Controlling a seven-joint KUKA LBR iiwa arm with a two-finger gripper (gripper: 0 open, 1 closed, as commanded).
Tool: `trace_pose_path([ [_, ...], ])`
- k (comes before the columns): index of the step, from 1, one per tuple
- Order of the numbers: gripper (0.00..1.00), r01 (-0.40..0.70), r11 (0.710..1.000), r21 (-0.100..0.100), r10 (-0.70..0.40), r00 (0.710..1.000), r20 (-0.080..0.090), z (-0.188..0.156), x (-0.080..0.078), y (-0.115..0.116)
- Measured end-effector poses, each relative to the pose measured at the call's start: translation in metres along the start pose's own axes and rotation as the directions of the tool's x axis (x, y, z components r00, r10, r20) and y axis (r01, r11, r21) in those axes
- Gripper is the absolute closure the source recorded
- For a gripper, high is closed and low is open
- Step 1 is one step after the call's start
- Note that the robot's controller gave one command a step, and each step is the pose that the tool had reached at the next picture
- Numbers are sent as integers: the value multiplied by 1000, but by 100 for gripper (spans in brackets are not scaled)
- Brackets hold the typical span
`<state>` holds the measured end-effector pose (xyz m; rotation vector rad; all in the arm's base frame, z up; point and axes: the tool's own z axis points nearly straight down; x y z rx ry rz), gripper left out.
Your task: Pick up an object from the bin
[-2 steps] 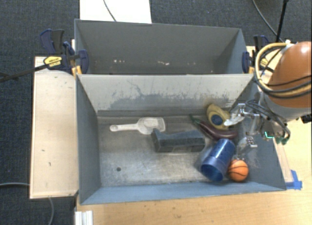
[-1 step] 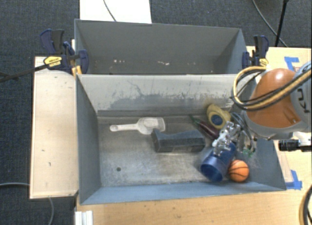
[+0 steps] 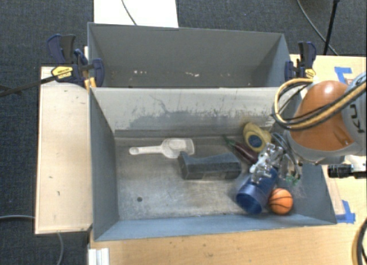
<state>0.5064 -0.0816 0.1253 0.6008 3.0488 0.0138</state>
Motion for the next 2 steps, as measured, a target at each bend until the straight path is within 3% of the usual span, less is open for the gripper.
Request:
trace_pose_path([
  [1, 100, 14, 1000, 15, -14, 999, -33, -46, -1, -3],
  [2, 100, 16, 1000, 13, -16, 1000, -27, -118, -5, 5],
])
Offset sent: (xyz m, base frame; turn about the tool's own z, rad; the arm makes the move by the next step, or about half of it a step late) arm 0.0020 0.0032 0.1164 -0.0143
